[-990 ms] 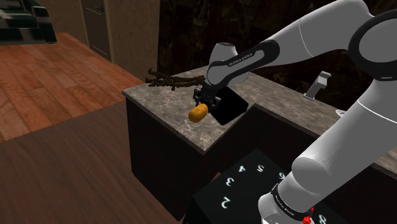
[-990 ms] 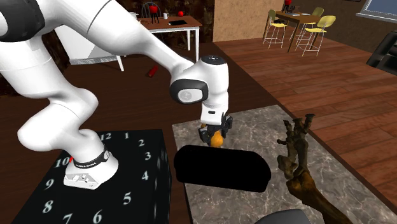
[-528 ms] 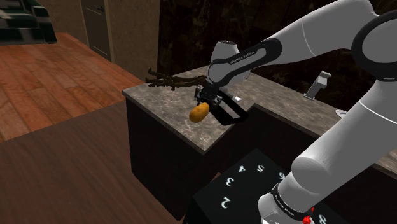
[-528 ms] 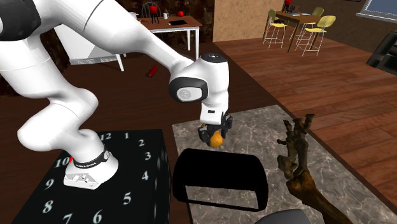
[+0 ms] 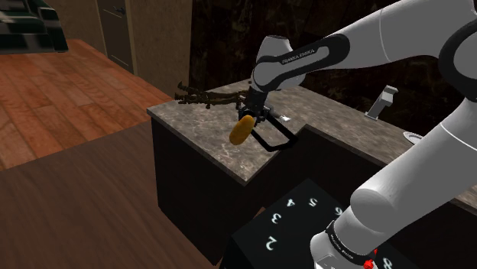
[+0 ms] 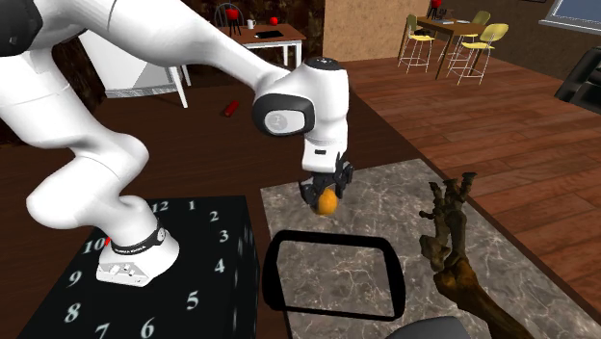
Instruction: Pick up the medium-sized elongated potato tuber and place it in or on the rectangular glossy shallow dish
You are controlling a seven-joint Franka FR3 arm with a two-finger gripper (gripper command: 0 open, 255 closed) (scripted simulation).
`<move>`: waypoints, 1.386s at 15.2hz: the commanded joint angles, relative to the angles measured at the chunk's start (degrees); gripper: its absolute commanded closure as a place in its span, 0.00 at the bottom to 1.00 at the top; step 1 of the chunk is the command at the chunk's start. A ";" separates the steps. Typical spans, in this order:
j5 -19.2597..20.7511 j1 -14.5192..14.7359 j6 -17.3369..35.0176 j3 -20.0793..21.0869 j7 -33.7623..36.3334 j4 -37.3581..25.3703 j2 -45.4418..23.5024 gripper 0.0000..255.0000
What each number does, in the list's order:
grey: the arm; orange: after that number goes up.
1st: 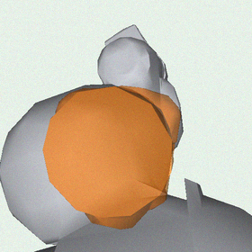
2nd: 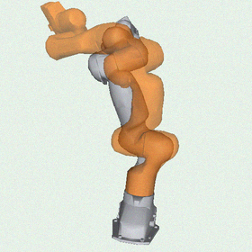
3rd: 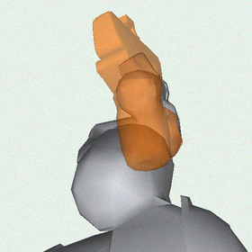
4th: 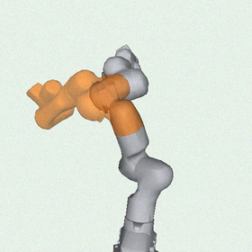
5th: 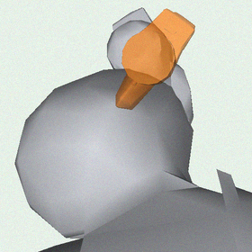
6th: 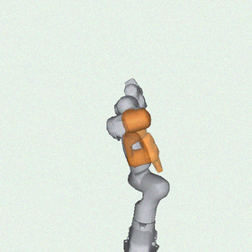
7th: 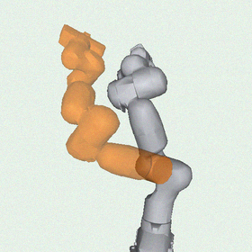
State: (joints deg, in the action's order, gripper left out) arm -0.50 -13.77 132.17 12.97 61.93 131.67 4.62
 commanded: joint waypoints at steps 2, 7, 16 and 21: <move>-0.30 -0.02 -2.34 -0.10 -0.30 -1.33 1.01 1.00; -0.72 -0.01 -6.25 -0.24 -0.65 -3.55 2.73 1.00; -1.03 -2.46 -10.56 -3.79 -6.74 -6.33 4.24 1.00; -0.89 -5.51 -11.32 -7.91 -13.79 -8.14 3.08 1.00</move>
State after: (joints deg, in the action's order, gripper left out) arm -1.41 -18.53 120.70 6.08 49.95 123.66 8.02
